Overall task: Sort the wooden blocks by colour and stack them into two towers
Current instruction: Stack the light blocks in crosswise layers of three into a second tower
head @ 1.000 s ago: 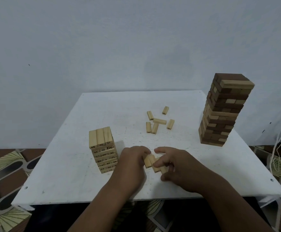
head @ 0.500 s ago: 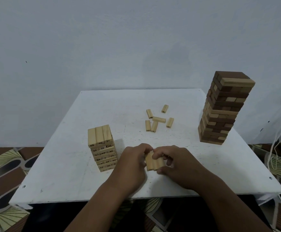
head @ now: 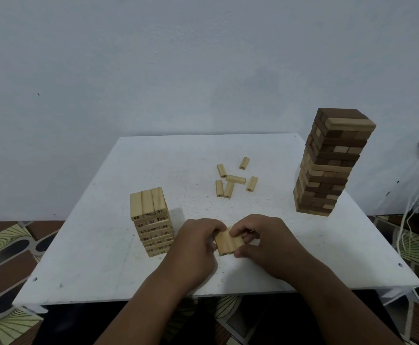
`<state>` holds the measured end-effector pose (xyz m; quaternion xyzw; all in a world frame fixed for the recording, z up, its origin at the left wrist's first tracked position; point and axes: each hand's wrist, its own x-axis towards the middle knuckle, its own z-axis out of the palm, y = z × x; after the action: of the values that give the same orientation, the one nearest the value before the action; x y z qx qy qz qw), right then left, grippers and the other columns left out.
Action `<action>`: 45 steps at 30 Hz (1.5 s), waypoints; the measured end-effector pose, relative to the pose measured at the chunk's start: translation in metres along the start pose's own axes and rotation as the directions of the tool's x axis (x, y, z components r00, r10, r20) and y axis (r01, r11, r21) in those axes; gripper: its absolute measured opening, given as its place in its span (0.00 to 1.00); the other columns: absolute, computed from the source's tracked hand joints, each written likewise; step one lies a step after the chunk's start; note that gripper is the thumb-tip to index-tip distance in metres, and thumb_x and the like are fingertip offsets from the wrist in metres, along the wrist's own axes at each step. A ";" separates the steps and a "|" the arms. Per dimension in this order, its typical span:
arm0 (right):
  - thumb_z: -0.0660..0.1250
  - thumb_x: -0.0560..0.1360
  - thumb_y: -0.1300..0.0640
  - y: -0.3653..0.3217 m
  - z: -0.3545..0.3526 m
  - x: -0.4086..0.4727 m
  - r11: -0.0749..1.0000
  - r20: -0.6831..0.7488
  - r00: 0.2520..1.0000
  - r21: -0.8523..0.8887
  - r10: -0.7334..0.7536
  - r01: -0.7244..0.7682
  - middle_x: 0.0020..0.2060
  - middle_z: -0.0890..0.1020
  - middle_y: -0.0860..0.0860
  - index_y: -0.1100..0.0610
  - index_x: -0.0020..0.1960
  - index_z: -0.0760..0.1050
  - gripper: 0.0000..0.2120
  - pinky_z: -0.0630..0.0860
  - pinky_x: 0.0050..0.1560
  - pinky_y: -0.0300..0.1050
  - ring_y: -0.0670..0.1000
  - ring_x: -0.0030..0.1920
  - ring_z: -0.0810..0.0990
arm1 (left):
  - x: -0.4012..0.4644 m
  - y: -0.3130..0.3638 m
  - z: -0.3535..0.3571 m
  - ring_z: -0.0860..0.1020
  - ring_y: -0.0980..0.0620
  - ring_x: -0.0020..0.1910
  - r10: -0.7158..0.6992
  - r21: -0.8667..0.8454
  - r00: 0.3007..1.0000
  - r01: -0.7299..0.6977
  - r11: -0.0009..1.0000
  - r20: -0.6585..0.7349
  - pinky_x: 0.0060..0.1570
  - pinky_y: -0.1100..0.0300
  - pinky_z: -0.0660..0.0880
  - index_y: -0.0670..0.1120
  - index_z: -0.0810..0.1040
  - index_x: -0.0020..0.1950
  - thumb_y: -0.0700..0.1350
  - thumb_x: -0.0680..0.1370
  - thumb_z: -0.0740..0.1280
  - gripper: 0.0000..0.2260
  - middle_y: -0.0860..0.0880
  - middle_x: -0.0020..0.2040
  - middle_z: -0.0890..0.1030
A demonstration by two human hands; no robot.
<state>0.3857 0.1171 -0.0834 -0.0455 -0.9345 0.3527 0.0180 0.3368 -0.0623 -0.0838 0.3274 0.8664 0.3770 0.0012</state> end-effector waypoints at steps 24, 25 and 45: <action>0.80 0.65 0.59 0.003 0.002 0.002 0.999 -0.032 0.999 0.032 -0.019 0.020 0.44 0.82 0.42 0.41 0.34 0.77 0.16 0.79 0.51 0.41 0.44 0.45 0.80 | 0.003 -0.016 0.006 0.76 0.58 0.52 -0.012 0.044 1.000 0.012 0.999 -0.018 0.47 0.76 0.68 0.51 0.83 0.55 0.33 0.73 0.69 0.16 0.54 0.53 0.80; 0.80 0.65 0.59 0.003 0.002 0.002 0.999 -0.030 0.999 0.032 -0.022 0.023 0.44 0.82 0.41 0.41 0.34 0.77 0.16 0.79 0.51 0.41 0.44 0.45 0.80 | 0.003 -0.015 0.006 0.76 0.57 0.53 -0.006 0.043 1.000 0.007 0.999 -0.021 0.48 0.75 0.69 0.50 0.83 0.54 0.33 0.73 0.69 0.16 0.54 0.53 0.80; 0.77 0.60 0.58 0.005 0.002 -0.001 0.977 -0.038 0.977 0.029 -0.210 0.211 0.48 0.77 0.43 0.47 0.42 0.74 0.16 0.75 0.48 0.40 0.45 0.51 0.76 | 0.001 -0.012 0.005 0.68 0.62 0.61 0.022 0.045 0.998 -0.024 0.999 0.053 0.54 0.80 0.60 0.51 0.81 0.45 0.42 0.69 0.73 0.07 0.60 0.61 0.75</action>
<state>0.3871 0.1195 -0.0881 0.0479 -0.9277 0.3632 0.0722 0.3305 -0.0645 -0.0949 0.3470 0.8707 0.3484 0.0120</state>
